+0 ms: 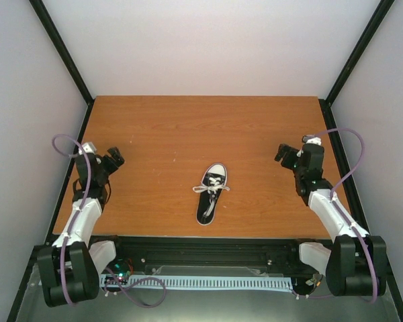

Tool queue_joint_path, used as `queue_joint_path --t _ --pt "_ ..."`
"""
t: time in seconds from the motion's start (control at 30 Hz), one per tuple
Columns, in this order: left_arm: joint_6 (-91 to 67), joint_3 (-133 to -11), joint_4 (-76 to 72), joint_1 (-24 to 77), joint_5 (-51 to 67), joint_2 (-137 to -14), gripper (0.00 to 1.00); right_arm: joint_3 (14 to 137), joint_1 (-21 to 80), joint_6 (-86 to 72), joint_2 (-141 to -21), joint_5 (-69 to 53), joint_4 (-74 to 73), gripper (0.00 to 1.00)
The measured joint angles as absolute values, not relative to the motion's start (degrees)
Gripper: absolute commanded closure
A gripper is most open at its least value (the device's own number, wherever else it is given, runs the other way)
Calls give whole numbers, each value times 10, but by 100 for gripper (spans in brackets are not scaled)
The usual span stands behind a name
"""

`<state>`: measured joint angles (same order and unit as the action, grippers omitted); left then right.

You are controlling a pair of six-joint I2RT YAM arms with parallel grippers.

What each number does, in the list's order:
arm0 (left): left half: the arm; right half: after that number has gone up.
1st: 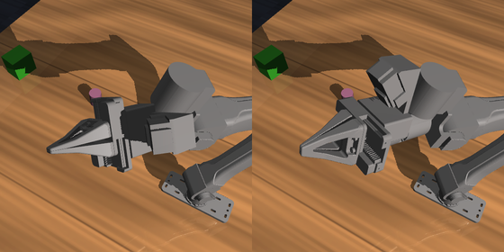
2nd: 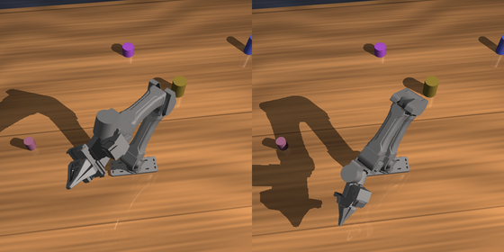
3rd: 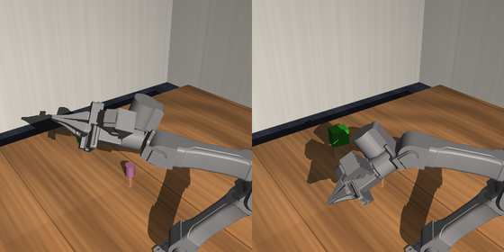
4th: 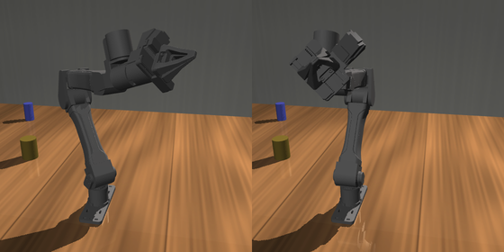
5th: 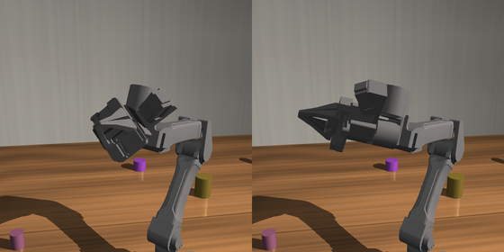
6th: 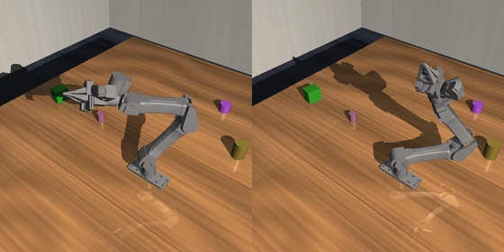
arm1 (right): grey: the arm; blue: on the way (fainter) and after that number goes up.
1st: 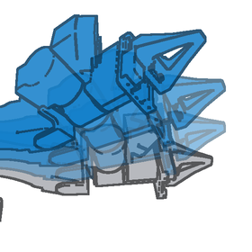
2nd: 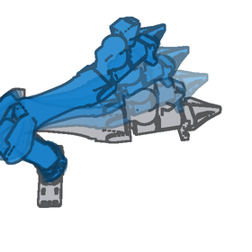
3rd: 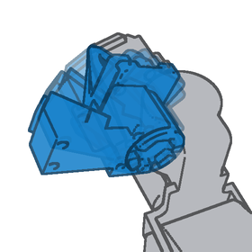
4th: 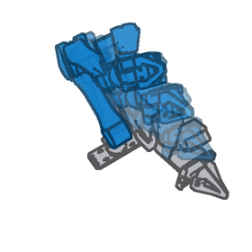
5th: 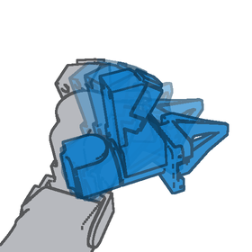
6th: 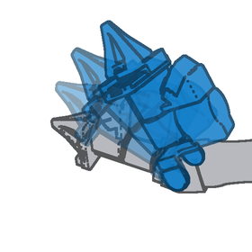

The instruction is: Tie the shoes

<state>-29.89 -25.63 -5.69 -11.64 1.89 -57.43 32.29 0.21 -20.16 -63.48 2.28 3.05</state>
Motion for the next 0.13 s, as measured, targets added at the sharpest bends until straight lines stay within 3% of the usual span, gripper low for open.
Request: queue_joint_path --t 0.13 --pt "-276 -230 -64 -116 -20 -580 0 301 1 -192 -654 93 81 0"
